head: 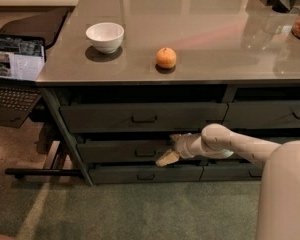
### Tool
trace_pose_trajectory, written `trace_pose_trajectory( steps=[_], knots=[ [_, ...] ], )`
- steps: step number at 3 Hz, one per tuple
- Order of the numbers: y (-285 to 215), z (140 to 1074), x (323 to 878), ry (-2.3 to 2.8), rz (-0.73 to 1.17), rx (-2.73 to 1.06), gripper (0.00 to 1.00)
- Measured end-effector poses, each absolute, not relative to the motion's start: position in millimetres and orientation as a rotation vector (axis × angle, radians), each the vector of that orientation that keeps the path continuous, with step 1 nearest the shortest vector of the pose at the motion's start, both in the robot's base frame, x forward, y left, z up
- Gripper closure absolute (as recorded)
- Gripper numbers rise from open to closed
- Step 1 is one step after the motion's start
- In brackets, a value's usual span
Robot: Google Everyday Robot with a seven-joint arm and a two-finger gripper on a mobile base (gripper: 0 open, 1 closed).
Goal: Open middle drawer
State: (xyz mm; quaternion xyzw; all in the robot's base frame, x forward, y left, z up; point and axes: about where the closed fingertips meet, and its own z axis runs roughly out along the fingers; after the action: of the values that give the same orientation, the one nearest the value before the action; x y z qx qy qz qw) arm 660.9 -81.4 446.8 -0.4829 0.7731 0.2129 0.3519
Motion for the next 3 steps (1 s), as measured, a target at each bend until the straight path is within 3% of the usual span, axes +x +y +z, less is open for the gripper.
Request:
trace_pose_trajectory(
  steps=[3],
  knots=[
    [-89.4, 441.8, 656.6, 2.027, 0.534, -1.312, 0.23]
  ],
)
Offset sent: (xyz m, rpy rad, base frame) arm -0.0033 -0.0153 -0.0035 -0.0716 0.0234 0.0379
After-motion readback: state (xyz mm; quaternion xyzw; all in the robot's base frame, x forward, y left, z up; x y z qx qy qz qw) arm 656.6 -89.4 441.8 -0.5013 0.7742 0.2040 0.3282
